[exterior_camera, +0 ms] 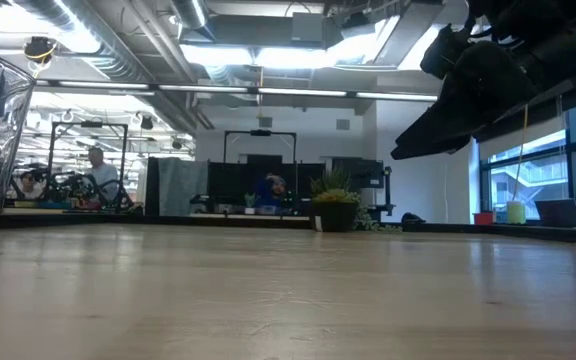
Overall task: Pick & Place hat
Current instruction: Put the grey cap into the left transparent bin
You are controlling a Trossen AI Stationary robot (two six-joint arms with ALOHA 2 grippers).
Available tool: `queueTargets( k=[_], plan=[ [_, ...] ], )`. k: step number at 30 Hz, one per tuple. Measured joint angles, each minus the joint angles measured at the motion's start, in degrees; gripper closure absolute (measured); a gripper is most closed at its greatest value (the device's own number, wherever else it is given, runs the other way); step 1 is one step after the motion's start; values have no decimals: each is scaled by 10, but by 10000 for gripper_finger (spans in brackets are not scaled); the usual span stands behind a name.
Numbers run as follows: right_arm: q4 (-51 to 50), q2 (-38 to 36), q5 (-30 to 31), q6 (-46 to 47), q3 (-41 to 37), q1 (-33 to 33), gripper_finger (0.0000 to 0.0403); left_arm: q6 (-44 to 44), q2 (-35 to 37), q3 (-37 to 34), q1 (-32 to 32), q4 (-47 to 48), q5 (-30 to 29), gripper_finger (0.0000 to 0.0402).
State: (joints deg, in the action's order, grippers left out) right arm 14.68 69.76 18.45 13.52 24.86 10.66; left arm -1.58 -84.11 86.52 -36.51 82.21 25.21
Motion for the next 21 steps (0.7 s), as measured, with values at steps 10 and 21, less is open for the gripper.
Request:
queueTargets(
  k=[10, 21],
  plan=[
    [0, 0, 0, -2, 0, 0, 137, -3, -70, 0, -5, -20, -3, 381],
    [0, 0, -1, -2, 0, 0, 137, 6, -98, 0, -12, -30, -103, 363]
  ],
)
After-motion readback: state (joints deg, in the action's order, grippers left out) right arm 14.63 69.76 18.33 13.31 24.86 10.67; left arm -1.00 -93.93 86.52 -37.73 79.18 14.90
